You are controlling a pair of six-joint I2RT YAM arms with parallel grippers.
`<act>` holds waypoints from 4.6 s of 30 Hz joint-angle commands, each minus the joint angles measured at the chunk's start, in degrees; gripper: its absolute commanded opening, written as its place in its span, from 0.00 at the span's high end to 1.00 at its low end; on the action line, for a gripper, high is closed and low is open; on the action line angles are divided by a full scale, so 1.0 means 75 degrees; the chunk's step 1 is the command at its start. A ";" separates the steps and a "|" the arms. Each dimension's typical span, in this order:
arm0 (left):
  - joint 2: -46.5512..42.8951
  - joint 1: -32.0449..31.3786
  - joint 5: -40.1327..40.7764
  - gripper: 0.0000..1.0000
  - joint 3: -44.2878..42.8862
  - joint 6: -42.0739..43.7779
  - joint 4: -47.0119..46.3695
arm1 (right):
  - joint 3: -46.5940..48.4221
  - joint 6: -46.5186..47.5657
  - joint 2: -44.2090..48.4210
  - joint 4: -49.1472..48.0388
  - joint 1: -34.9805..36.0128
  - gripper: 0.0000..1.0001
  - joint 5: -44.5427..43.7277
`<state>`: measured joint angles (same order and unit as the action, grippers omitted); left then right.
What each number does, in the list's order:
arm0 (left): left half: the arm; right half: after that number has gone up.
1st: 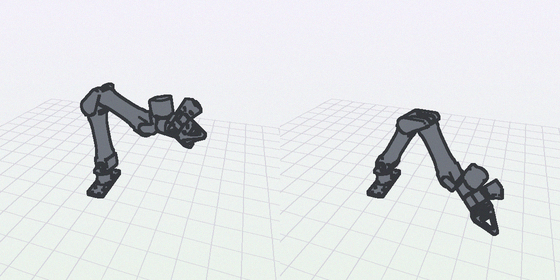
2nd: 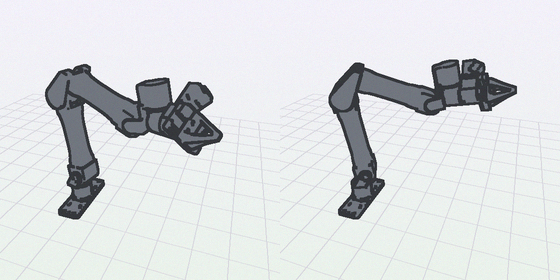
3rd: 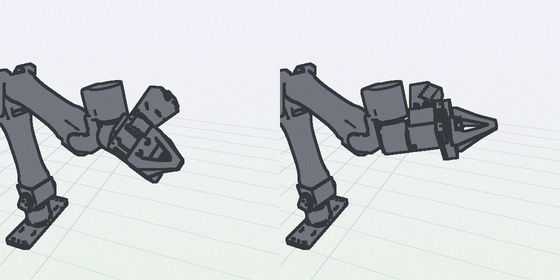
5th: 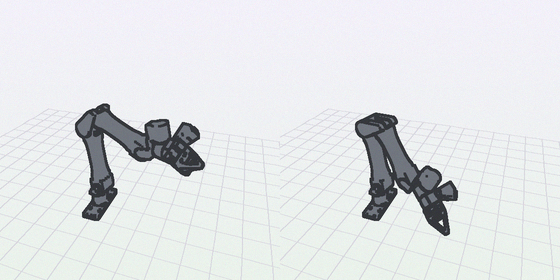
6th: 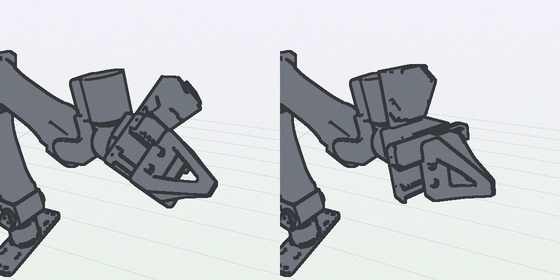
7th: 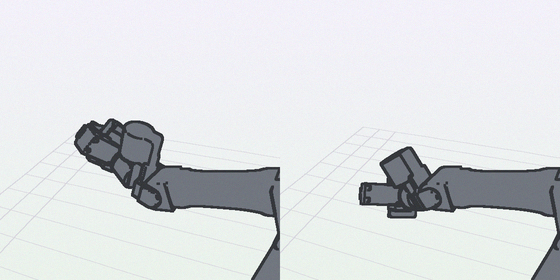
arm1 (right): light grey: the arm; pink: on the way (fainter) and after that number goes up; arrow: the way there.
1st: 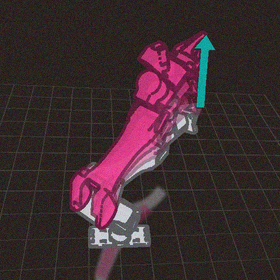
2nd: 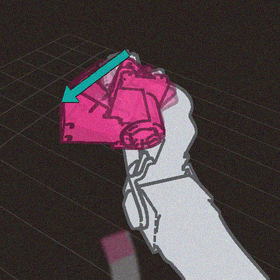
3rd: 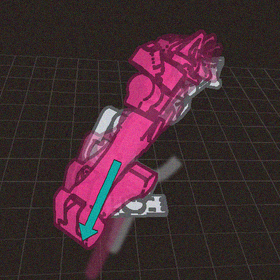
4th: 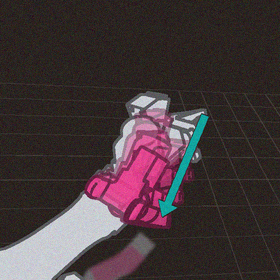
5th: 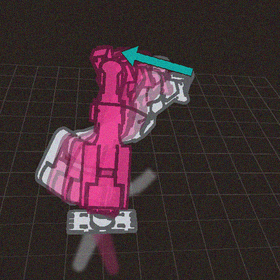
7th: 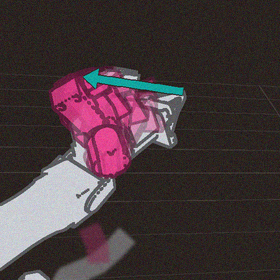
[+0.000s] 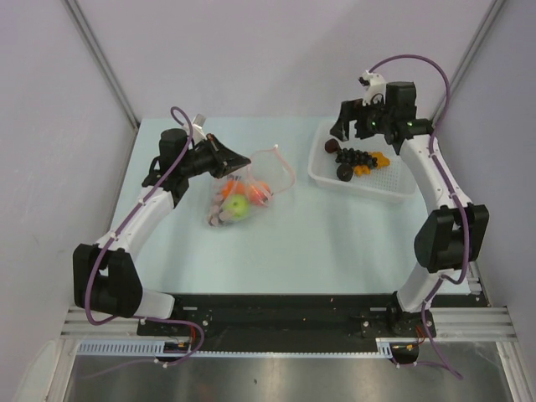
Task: Place the food in the zip-top bag and seal the zipper
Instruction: Place the fake fruit in the zipper food storage bag, then pick up the fake fruit from the bin, then place the fake fruit in the zipper food storage bag, then pick up the fake fruit from the bin.
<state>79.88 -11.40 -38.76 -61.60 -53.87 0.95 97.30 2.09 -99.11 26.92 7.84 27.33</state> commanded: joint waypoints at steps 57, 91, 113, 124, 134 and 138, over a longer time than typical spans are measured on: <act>-0.0045 -0.0015 -0.0140 1.00 -0.0352 0.0210 -0.0009 | 0.0305 0.1152 0.0861 0.0290 0.0579 1.00 0.1617; -0.0303 -0.0355 -0.0550 1.00 0.0233 0.0362 -0.0312 | 0.3154 -0.2021 -0.2853 0.2577 0.2787 1.00 0.3189; -0.0291 -0.0355 -0.0855 1.00 -0.0001 -0.0517 -0.0795 | -0.0938 -0.3034 0.0054 -0.1471 0.3865 0.50 -0.0890; -0.0197 -0.0320 -0.0715 1.00 -0.0048 -0.0353 -0.0759 | -0.0529 -0.0550 0.0629 0.0453 0.1571 0.12 0.0718; 0.0049 -0.0320 -0.0621 1.00 -0.0270 -0.0306 -0.0724 | 0.0069 0.2088 -0.1045 0.1169 0.0374 0.07 -0.1862; 0.0049 -0.0320 -0.0585 1.00 -0.0317 -0.0213 -0.0666 | 0.0456 0.2299 -0.1911 0.1122 0.0291 0.07 -0.2284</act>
<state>80.53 -13.65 -43.62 -61.01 -56.75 -2.44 97.08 14.00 -108.60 33.85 10.46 16.19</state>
